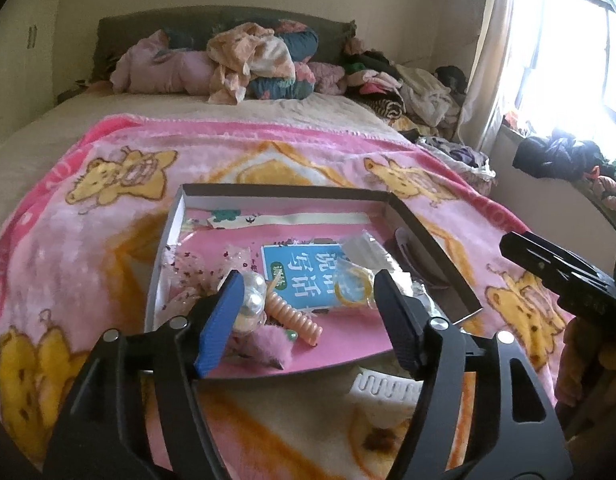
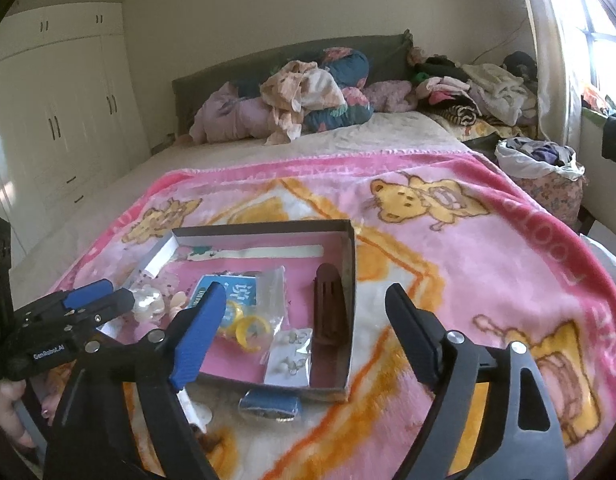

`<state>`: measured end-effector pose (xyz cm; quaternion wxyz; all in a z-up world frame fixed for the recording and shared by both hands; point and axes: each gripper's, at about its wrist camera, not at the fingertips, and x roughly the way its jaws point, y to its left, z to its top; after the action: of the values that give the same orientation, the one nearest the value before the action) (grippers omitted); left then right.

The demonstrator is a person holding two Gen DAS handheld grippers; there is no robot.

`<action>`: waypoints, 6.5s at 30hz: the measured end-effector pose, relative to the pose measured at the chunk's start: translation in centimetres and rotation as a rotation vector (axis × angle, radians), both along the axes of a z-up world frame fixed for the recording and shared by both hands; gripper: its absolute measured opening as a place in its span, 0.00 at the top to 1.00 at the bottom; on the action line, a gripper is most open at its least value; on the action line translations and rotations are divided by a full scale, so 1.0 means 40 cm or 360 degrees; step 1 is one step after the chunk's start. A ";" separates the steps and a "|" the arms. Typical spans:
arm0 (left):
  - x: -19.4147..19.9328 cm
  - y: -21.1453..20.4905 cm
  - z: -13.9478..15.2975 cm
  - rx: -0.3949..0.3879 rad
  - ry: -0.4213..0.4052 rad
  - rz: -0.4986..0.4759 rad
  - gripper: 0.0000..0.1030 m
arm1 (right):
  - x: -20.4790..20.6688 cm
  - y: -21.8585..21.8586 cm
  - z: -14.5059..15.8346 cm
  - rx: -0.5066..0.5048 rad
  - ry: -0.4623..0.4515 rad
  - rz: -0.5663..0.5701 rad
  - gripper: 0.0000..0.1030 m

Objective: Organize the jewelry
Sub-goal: 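Withdraw both tools from the box toward the white claw clip, then grasp the white claw clip with left tool while right tool grasps earring box, then carry claw clip into the box with left tool while right tool carries earring box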

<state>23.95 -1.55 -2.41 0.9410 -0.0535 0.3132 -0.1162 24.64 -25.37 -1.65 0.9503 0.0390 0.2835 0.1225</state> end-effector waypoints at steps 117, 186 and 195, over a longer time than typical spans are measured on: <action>-0.097 -0.037 -0.115 -0.0083 0.0174 -0.0169 0.32 | -0.009 0.089 -0.203 -0.0016 0.0362 0.0342 0.57; 0.086 -0.031 0.010 -0.0096 0.0001 -0.0114 0.32 | 0.070 0.047 -0.026 0.0009 0.0070 0.0189 0.58; 0.125 -0.053 -0.009 -0.0076 0.0034 -0.0123 0.32 | 0.102 0.041 -0.043 -0.0014 0.0076 0.0174 0.58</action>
<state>28.95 -3.66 -2.78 0.9309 -0.0650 0.3224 -0.1591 28.71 -23.74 -3.38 0.9353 0.0223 0.3083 0.1721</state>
